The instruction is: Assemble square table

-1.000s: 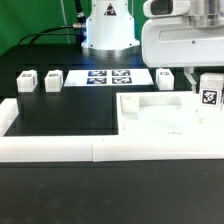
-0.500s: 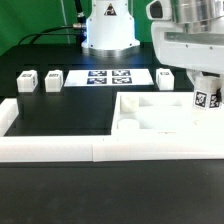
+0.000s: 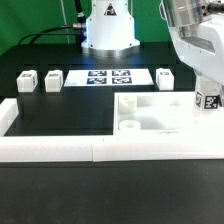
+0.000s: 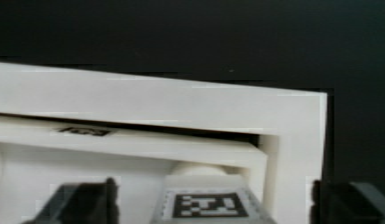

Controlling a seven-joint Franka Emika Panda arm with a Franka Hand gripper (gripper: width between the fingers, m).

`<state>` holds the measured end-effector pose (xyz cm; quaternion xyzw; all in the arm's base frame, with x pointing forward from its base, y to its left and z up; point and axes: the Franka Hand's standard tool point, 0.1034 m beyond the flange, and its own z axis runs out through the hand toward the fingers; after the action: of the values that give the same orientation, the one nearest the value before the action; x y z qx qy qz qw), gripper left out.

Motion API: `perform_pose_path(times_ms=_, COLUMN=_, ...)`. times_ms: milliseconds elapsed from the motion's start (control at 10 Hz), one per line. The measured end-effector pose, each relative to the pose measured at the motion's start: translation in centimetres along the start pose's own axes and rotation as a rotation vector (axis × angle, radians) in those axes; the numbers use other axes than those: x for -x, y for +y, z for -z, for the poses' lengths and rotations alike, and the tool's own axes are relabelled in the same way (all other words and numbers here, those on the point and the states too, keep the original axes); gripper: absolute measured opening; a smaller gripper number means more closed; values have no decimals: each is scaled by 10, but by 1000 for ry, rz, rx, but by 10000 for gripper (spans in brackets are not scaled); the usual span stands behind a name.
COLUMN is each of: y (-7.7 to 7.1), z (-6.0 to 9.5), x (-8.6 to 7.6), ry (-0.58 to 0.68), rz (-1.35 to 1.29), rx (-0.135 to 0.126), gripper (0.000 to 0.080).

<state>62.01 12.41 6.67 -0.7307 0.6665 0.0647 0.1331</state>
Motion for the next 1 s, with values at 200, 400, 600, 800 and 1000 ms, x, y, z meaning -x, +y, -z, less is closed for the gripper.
perform_pose_path(times_ms=200, y=3, z=-1, x=2, ry=7, rz=104, rx=-2, gripper=614)
perform_pose_path(times_ms=400, y=4, z=5, x=-7, ry=50, rz=645, rx=26, gripper=648)
perform_pose_path(times_ms=600, y=5, z=4, x=-6, ry=65, rz=826, rx=45, gripper=649)
perform_pose_path(times_ms=800, y=5, z=3, x=-8, ry=66, rz=953, rx=53, gripper=649)
perform_pose_path(times_ms=1000, y=2, z=7, x=-12, ry=93, rz=1241, rx=108, gripper=649)
